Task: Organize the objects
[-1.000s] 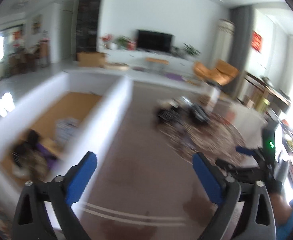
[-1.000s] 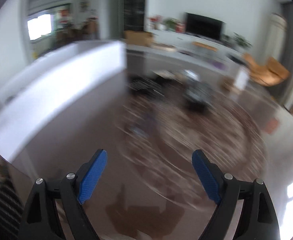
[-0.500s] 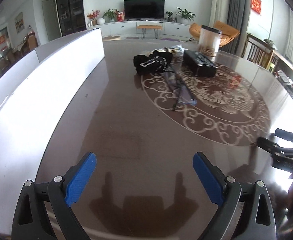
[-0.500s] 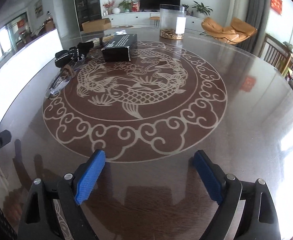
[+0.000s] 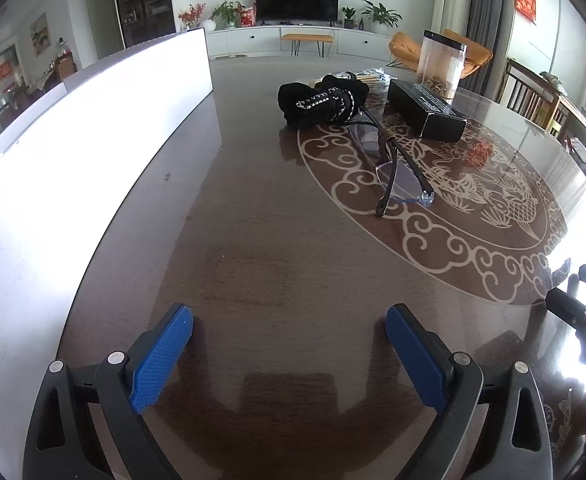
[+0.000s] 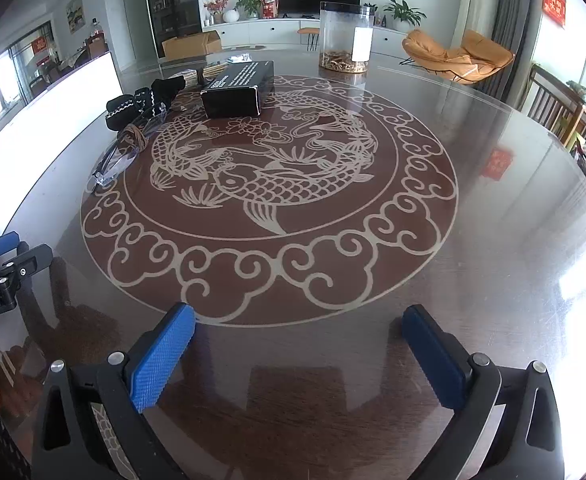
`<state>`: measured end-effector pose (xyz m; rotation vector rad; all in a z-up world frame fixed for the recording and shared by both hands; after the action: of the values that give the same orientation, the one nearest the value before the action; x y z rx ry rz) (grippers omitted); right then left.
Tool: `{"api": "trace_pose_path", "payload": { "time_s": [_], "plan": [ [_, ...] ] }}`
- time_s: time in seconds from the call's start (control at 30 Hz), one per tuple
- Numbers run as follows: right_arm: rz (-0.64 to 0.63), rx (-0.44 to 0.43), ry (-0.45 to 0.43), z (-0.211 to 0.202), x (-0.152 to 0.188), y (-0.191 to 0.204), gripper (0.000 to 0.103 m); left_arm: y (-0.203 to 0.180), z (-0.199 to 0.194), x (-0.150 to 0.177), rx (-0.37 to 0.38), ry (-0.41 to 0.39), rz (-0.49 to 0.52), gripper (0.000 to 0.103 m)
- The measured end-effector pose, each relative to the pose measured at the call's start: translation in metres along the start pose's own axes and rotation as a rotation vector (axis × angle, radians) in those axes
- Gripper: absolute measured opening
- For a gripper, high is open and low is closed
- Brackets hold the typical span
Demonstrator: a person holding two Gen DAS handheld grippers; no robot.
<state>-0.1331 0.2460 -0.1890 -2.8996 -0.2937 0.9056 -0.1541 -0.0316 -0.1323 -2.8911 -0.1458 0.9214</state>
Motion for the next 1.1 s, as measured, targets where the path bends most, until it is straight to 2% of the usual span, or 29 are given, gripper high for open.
{"api": "trace_pose_path", "payload": {
  "time_s": [1.1],
  "plan": [
    [0.003,0.002,-0.011,0.0001,-0.0009,0.0015,0.103,0.0003,0.0028,-0.0014,-0.009,0.008,0.001,0.103]
  ]
}}
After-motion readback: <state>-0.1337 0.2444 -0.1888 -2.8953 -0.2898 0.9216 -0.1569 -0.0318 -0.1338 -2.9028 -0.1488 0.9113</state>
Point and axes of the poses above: each gripper's, at about its wrist camera, not at the fingertips, and z roughly the way its jaws point, y to its left, x to its underside, the point moved 10 cm from there along z, roughly the way its jaws point, and after that the axes turned 13 degrees about -z, right-handed, at the moved point
